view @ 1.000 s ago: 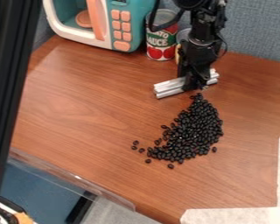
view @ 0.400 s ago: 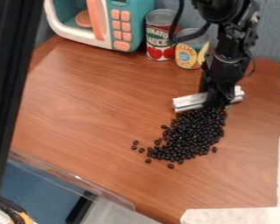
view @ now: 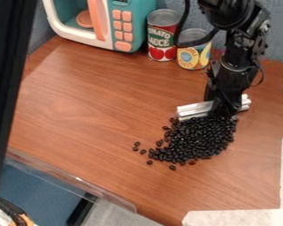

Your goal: Sweep into pile

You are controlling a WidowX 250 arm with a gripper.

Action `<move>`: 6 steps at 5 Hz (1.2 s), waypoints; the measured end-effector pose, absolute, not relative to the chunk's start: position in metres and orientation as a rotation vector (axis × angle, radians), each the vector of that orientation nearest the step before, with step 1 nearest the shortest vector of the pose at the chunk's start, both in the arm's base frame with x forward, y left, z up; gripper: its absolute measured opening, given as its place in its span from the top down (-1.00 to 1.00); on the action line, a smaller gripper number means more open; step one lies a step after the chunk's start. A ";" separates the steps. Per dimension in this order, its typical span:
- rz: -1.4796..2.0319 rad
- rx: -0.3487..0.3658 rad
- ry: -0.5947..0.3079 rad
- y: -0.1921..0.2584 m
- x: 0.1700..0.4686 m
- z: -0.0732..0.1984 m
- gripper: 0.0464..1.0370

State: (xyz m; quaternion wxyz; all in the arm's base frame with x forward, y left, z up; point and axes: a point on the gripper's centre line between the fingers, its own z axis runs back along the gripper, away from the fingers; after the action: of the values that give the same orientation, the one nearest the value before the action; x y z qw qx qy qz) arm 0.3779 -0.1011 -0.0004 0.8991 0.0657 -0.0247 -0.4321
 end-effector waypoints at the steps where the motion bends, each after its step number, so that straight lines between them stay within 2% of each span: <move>1: -0.879 0.149 -0.046 -0.099 0.378 0.001 0.35; 3: -0.771 0.156 -0.054 -0.062 0.398 0.018 0.35; 4: -0.673 0.191 -0.135 -0.034 0.397 0.057 0.35; 5: -0.566 0.191 -0.108 -0.020 0.368 0.058 0.35; 6: -0.402 0.161 -0.062 0.002 0.340 0.044 0.35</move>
State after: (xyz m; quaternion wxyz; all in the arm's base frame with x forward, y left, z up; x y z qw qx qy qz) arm 0.3401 0.0022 0.0438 0.9762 0.0797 -0.0309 -0.1992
